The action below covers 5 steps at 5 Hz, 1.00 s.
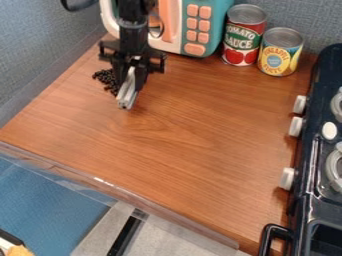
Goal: Sweep into pile
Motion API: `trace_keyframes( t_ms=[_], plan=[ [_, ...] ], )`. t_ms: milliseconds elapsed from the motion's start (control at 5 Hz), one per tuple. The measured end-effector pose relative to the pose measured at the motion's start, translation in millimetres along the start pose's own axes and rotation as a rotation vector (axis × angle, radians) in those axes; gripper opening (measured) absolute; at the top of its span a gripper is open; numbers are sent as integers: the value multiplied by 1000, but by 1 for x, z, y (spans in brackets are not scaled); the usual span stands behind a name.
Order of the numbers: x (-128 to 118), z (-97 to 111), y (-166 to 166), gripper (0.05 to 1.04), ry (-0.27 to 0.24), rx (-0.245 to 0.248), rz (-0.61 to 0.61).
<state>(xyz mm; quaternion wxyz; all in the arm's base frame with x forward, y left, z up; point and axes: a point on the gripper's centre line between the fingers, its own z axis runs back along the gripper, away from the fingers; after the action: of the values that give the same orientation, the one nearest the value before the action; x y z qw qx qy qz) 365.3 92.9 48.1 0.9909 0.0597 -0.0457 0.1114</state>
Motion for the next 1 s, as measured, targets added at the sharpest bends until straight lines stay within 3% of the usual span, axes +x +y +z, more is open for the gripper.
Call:
trace_keyframes(
  t_ms=[400,600,800,1000],
  plan=[
    [-9,24,-16,377,-45,-26,-37],
    [-9,22,-22,377,-49,-31,-45],
    [-14,2,-31,377,2,-17,-64],
    [-11,-9,-35,377,12,-3,-61]
  ],
)
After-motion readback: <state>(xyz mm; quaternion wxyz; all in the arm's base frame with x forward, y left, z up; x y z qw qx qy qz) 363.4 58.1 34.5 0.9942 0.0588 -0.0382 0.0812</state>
